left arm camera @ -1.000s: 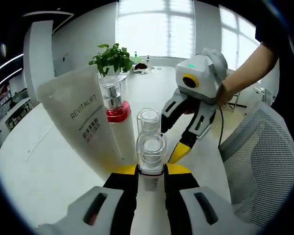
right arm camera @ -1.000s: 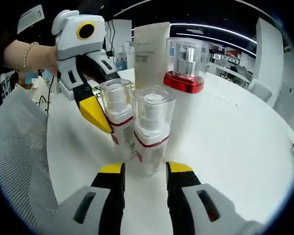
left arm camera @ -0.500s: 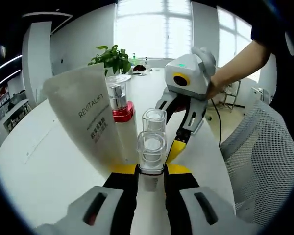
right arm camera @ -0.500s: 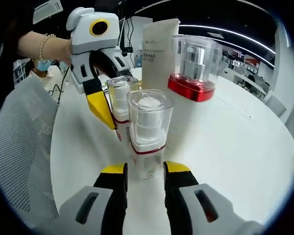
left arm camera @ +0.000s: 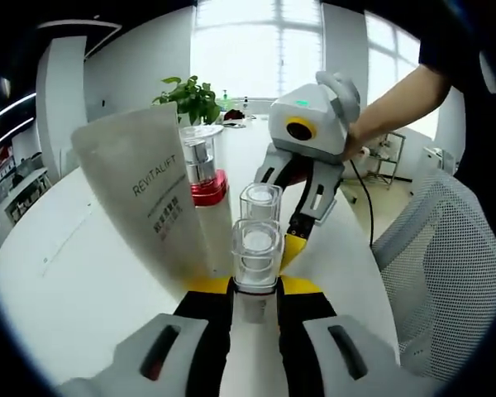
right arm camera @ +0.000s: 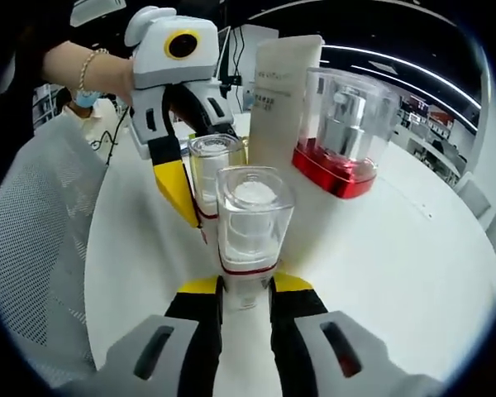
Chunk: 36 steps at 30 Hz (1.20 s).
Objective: Arrange the skincare products in the storage area until every visible bottle or jar stands upright without overlapping.
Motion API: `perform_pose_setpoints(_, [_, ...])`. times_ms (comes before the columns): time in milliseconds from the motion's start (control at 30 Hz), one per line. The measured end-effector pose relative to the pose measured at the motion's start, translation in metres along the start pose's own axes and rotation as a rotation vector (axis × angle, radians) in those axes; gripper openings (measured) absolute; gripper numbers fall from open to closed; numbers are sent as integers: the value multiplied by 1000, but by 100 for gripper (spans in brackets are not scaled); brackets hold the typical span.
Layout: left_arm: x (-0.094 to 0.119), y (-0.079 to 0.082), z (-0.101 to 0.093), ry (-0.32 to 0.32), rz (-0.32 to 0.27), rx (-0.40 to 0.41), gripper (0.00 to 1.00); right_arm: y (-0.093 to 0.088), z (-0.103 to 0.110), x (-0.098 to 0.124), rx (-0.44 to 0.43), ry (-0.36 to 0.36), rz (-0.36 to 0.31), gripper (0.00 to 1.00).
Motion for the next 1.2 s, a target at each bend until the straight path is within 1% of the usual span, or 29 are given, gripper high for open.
perform_pose_setpoints(200, [0, -2, 2, -5, 0, 0, 17, 3, 4, 1, 24, 25, -3, 20])
perform_pose_setpoints(367, [-1, -3, 2, -12, 1, 5, 17, 6, 0, -1, 32, 29, -16, 23])
perform_pose_setpoints(733, [-2, -6, 2, -18, 12, 2, 17, 13, 1, -6, 80, 95, -20, 21])
perform_pose_setpoints(800, [-2, -6, 1, -20, 17, 1, 17, 13, 5, -6, 92, 127, -24, 21])
perform_pose_setpoints(1067, [-4, -16, -1, -31, 57, -16, 17, 14, 3, -6, 104, 146, -32, 21])
perform_pose_setpoints(1200, [-6, -16, 0, -36, 55, -13, 17, 16, 6, -8, 102, 155, -40, 21])
Point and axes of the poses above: the point that each gripper's makers call its tool centre point, and the gripper's own axes: x roughly backward along the fingers, z roughly to its left, y roughly out of its top, the point moved 2 cm from there along x, roughly backward along the fingers, and after that the axes turned 1 degree about -x, right-handed, at the moved point
